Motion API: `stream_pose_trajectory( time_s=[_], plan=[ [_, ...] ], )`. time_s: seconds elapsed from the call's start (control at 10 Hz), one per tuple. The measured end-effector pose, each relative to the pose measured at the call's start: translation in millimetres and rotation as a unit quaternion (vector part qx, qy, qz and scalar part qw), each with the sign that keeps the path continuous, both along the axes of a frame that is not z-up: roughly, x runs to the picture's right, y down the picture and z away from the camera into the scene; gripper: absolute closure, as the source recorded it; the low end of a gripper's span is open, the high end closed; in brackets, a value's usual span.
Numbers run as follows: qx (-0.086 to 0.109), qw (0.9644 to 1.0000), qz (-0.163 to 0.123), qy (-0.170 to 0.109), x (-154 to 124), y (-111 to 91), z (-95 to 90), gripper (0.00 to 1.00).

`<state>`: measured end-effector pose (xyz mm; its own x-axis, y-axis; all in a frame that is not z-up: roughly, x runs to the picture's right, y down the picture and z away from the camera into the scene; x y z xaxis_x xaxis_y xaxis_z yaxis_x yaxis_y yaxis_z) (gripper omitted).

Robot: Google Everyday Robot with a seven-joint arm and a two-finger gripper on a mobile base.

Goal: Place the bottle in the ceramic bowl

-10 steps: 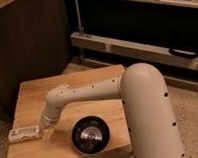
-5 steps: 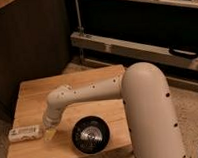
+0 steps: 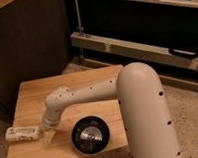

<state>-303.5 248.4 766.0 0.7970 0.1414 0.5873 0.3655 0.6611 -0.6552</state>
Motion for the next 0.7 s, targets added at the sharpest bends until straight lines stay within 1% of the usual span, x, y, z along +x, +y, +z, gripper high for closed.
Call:
stream_pose_trajectory(
  time_s=[0.3,0.6,0.7],
  plan=[
    [-0.008,1.0000,0.002,0.003,-4.9,7.8,6.9,0.35],
    [-0.023,0.9995,0.012,0.020,-8.5,7.8,7.2,0.36],
    [-0.029,0.9992,0.013,0.025,-9.0,6.8,6.3,0.44]
  ],
)
